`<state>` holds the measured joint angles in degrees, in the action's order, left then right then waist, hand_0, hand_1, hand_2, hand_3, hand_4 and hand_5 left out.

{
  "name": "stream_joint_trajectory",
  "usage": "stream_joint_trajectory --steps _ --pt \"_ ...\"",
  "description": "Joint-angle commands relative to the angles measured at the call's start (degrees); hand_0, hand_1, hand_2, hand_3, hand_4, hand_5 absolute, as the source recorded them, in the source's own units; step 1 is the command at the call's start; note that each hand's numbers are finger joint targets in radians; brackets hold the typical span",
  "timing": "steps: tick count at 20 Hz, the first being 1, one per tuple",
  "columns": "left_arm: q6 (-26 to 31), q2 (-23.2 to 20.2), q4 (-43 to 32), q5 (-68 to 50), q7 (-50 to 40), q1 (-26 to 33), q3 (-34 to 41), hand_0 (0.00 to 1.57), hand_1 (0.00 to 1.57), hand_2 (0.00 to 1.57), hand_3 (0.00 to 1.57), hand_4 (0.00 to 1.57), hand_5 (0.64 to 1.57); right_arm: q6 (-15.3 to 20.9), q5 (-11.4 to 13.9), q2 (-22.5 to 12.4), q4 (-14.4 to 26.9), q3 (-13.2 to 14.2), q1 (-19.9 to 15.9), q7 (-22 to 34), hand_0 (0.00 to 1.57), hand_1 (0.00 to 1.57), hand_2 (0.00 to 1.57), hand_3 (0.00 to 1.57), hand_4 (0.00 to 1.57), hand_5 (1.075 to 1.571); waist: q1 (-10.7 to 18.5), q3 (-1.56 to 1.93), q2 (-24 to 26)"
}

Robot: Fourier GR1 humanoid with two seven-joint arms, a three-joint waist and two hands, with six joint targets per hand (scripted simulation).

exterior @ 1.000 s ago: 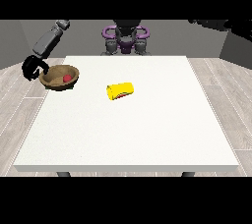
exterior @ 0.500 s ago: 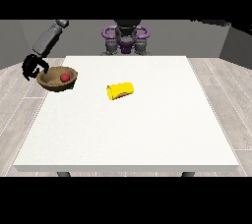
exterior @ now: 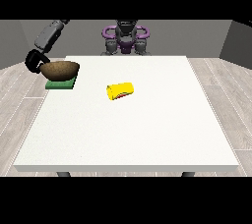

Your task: Pick the cup and pour the ball into the bowl, then pick the bowl and place it on the pad

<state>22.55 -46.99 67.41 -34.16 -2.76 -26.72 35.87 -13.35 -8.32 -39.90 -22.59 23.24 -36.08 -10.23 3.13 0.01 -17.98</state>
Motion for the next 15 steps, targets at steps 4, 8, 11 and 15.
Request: stream_joint_trajectory --steps 4,8,11,15 --pt "1.35 -2.59 -0.23 -2.34 0.30 -0.68 2.06 0.00 0.00 0.00 0.00 0.65 1.540 1.01 -1.78 -6.27 2.90 3.03 -1.20 3.76 0.67 0.67 0.30 0.52 0.00 1.535 1.83 0.07 -3.10" --pt "-0.37 -1.43 3.64 -5.58 -5.56 -1.82 0.07 0.00 0.00 0.00 0.00 0.76 1.544 3.22 -1.74 -5.50 3.71 3.04 -2.57 4.94 0.00 0.00 0.00 0.00 0.00 1.485 1.77 0.12 0.64" --pt "-3.04 4.88 8.61 -6.45 -9.10 0.09 -4.23 0.00 0.00 0.00 0.00 0.98 1.570 -0.24 -1.28 -8.23 4.40 2.38 -1.38 7.71 0.00 0.00 0.00 0.00 0.00 1.477 0.69 0.12 7.06" --pt "-4.42 6.77 2.67 -1.98 -10.52 2.91 -7.69 0.00 0.00 0.00 0.00 0.98 1.570 -2.03 -0.94 -1.53 -2.18 -0.87 -5.53 8.89 0.00 0.00 0.00 0.00 0.70 1.219 -2.94 -0.21 21.18"
